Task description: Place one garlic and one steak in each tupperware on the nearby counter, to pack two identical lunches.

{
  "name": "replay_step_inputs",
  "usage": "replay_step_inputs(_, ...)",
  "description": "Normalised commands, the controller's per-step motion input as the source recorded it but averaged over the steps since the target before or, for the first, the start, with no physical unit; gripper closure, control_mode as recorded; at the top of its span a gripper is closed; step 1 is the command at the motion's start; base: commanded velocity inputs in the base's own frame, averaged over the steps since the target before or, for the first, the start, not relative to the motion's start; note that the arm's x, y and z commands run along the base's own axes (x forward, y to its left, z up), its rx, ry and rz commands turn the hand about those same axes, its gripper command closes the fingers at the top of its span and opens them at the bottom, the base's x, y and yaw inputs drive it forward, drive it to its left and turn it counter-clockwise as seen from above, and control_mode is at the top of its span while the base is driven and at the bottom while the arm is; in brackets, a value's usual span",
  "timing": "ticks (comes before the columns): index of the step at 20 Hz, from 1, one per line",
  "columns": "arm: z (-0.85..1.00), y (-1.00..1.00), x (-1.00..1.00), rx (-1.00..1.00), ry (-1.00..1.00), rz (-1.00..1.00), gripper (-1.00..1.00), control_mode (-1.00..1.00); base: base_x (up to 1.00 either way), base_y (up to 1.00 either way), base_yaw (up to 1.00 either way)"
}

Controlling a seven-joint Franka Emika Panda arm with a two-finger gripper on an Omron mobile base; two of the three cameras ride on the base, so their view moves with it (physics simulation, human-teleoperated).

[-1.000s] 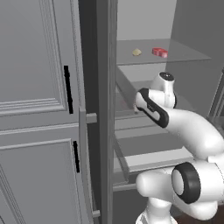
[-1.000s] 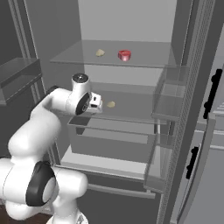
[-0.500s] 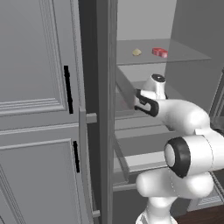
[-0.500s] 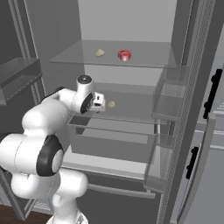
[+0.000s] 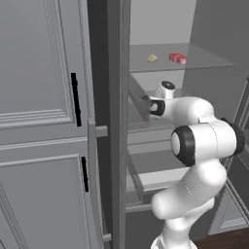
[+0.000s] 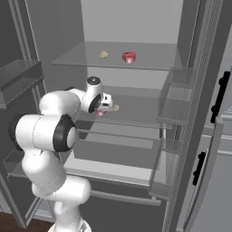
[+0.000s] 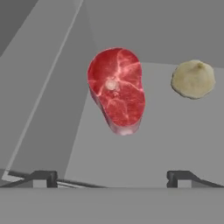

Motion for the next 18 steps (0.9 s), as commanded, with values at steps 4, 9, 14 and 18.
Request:
replay_step_inputs(4,-0.32,0.0,0.54,0.0,0.0,0.05,-1.0,-1.0,0.0,0.0,0.0)
replay_step_inputs(9,-0.43,0.0,0.51,0.0,0.0,0.05,-1.0,-1.0,0.0,0.0,0.0)
replay_step_inputs(14,-0.43,0.0,0.5,0.0,0.0,0.03,-1.0,-1.0,0.0,0.0,0.0)
replay_step_inputs(18,-0.41,0.04,0.29,-0.02,0.0,0.01,1.0,-1.0,0.0,0.0,0.0)
